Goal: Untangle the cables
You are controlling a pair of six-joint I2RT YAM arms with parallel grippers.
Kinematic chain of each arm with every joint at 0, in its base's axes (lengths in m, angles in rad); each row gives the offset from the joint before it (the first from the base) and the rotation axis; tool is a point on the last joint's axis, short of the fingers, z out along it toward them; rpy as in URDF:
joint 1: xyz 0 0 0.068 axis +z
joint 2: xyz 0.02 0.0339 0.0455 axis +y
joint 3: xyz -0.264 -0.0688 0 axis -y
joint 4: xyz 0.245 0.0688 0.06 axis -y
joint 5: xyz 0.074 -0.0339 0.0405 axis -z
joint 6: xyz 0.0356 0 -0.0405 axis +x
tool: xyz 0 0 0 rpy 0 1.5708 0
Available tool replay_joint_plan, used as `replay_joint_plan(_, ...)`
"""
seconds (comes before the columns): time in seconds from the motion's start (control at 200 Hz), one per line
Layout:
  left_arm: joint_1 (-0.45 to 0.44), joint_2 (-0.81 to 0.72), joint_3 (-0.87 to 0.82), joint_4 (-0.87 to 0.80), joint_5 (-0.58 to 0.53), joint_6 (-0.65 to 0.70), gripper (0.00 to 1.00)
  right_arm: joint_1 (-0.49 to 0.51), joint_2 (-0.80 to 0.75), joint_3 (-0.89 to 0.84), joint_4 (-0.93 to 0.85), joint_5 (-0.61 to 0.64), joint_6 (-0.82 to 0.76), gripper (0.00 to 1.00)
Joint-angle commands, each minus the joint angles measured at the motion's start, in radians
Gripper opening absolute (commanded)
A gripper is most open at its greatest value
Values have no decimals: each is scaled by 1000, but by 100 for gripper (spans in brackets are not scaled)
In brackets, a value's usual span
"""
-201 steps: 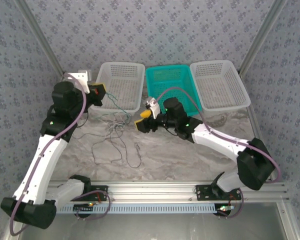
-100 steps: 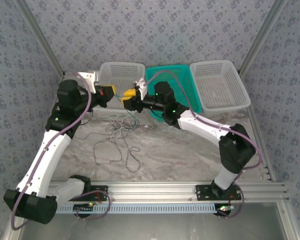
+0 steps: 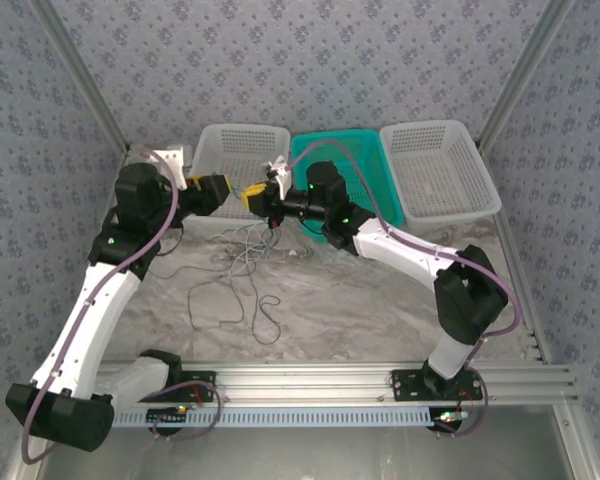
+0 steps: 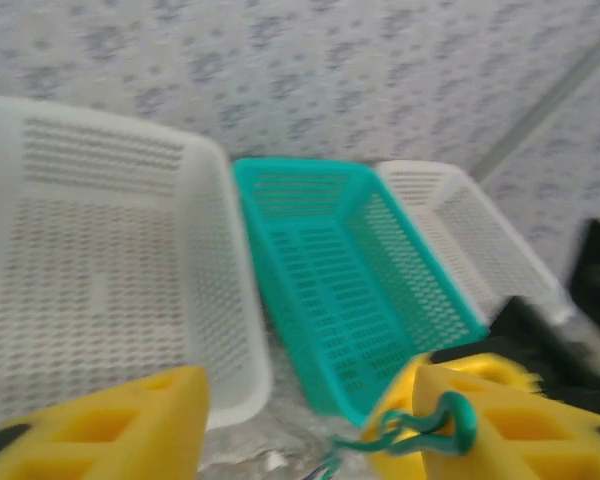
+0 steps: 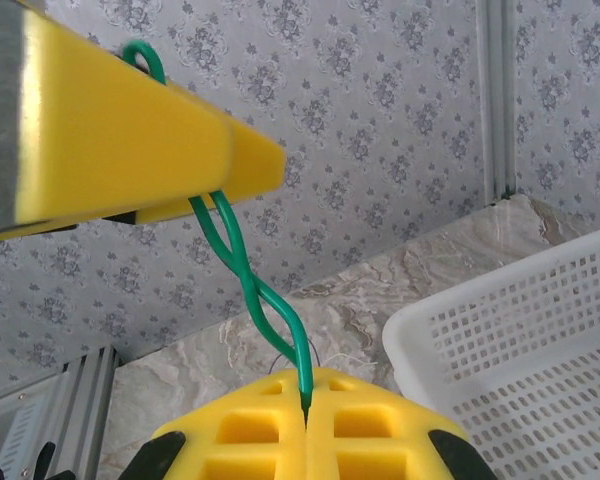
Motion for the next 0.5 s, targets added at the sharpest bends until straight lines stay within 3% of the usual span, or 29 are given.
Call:
replay_joint_plan(0.0, 61, -55, -10, -150, -117, -204, 64, -10, -47, 31, -42, 25, -5, 0)
replay_joint_plan(0.16, 123, -99, -138, -127, 91, -364, 64, -24, -50, 46, -41, 10, -1, 0)
replay_joint_plan(0.275, 178, -116, -306, 121, 311, -514, 59, -34, -45, 67, -51, 5, 16, 0)
replay_joint_plan(0.365, 209, -114, -401, 229, 356, -589, 54, -46, -41, 69, -37, 1, 47, 0)
replay_joint_plan(0.495, 248, -117, -461, 301, 387, -598, 45, -60, -38, 71, -25, -16, 91, 0)
